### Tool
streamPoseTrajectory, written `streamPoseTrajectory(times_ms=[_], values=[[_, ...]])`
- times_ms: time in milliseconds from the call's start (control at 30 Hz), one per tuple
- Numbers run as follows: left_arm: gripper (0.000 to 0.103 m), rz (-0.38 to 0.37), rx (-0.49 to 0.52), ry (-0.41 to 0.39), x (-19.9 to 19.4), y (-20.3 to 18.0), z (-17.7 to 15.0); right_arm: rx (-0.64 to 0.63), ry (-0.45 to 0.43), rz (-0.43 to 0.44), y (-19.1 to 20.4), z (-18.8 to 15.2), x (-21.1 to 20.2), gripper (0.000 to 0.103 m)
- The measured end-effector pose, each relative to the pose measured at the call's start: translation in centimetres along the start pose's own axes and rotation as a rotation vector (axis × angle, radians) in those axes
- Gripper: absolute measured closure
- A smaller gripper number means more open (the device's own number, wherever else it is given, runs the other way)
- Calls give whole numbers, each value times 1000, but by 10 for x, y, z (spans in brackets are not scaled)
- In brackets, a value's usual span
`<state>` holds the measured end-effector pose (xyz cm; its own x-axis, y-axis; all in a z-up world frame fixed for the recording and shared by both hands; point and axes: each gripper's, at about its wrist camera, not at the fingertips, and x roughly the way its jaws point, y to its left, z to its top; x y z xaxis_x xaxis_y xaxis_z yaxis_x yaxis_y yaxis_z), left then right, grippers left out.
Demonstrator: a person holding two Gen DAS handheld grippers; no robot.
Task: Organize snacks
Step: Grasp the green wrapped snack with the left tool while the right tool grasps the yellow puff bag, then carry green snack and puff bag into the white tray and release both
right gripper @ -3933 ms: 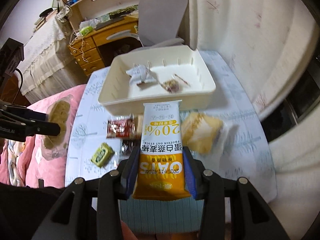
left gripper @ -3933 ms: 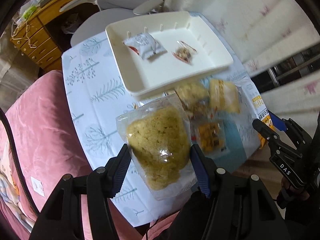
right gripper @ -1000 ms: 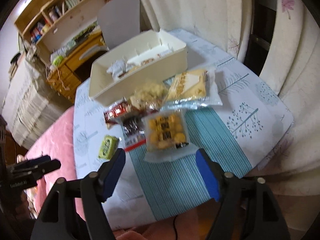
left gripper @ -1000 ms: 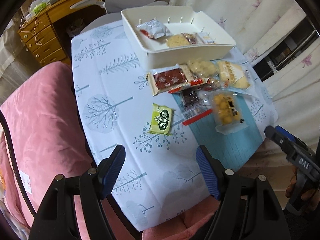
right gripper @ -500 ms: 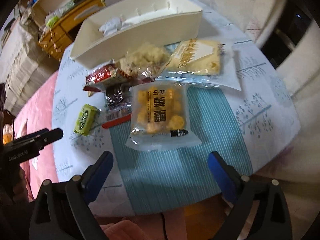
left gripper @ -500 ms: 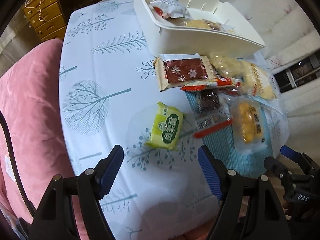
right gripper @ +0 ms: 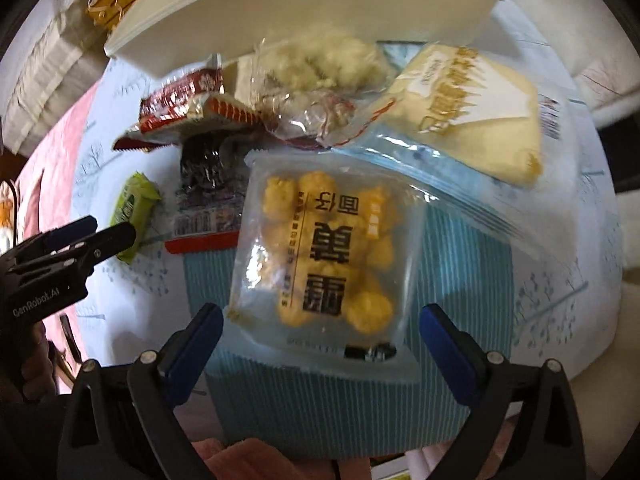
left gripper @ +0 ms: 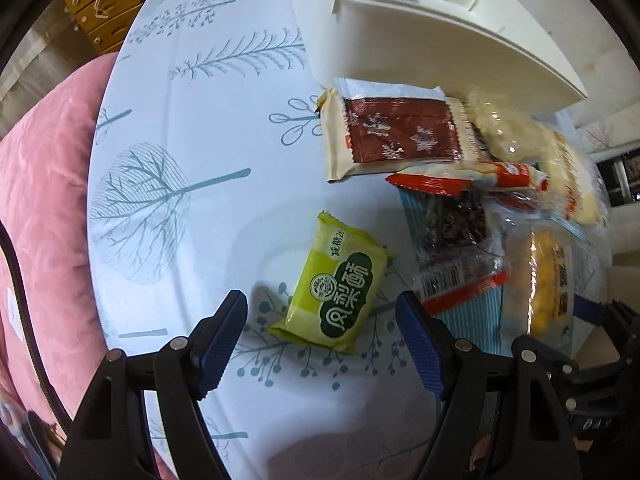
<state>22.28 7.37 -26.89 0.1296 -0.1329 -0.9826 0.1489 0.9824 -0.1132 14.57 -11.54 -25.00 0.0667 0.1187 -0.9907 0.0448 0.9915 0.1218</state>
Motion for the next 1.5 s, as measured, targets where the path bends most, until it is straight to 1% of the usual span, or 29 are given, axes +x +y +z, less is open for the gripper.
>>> streamPoseTrajectory(times_ms=[100, 167, 200, 233, 267, 300, 333, 367, 400, 500, 567, 667, 833, 1000, 1067, 1100, 1167, 1233, 1267, 1400, 1500], values=[[28, 3, -16, -6, 5, -2, 2, -26, 9, 20, 1, 3, 7, 4], [29, 5, -20, -8, 8, -4, 4, -49, -1, 22, 3, 5, 11, 4], [34, 1, -21, -7, 9, -5, 5, -56, -8, 21, 4, 6, 11, 4], [35, 1, -22, -7, 10, -5, 6, -60, -15, 20, 6, 6, 12, 4], [40, 8, -23, -12, 10, -6, 7, -62, -25, 18, 5, 8, 12, 4], [46, 12, -25, -16, 11, -7, 10, -65, -37, 17, 5, 9, 13, 6], [47, 14, -30, -15, 11, -9, 12, -67, -46, 15, 6, 10, 14, 9], [52, 13, -34, -11, 11, -10, 14, -64, -53, 0, 5, 11, 14, 15], [58, 7, -41, -7, 10, -13, 17, -60, -53, -3, 4, 14, 15, 15], [66, -20, -56, 6, 9, -12, 17, -55, -68, -5, 7, 16, 12, 18], [67, -33, -59, 13, 7, -15, 15, -55, -73, -1, 10, 15, 11, 19], [67, -45, -50, 8, 2, -14, 6, -38, -85, 6, 11, 2, 6, 21], [67, -82, -24, -13, -14, -14, -8, -21, -116, -39, 17, -28, -3, 22], [67, -124, -3, -28, -34, -5, -29, 12, -156, -41, 30, -53, -11, 22], [67, -124, 12, -31, -44, -7, -42, 17, -180, -41, 36, -65, -17, 22], [67, -124, 18, -28, -48, -2, -49, 19, -191, -40, 39, -72, -20, 22], [67, -143, 20, -19, -55, -4, -57, 17, -213, -38, 47, -86, -26, 22], [67, -177, 24, -26, -66, -2, -65, 12, -226, -35, 47, -102, -32, 22], [67, -179, 34, -32, -70, -5, -68, 11, -234, -33, 50, -108, -35, 22], [67, -188, 66, -58, -92, -7, -82, 7, -271, -33, 52, -117, -49, 22], [67, -195, 63, -69, -104, -10, -83, -5, -299, -29, 49, -121, -57, 22]])
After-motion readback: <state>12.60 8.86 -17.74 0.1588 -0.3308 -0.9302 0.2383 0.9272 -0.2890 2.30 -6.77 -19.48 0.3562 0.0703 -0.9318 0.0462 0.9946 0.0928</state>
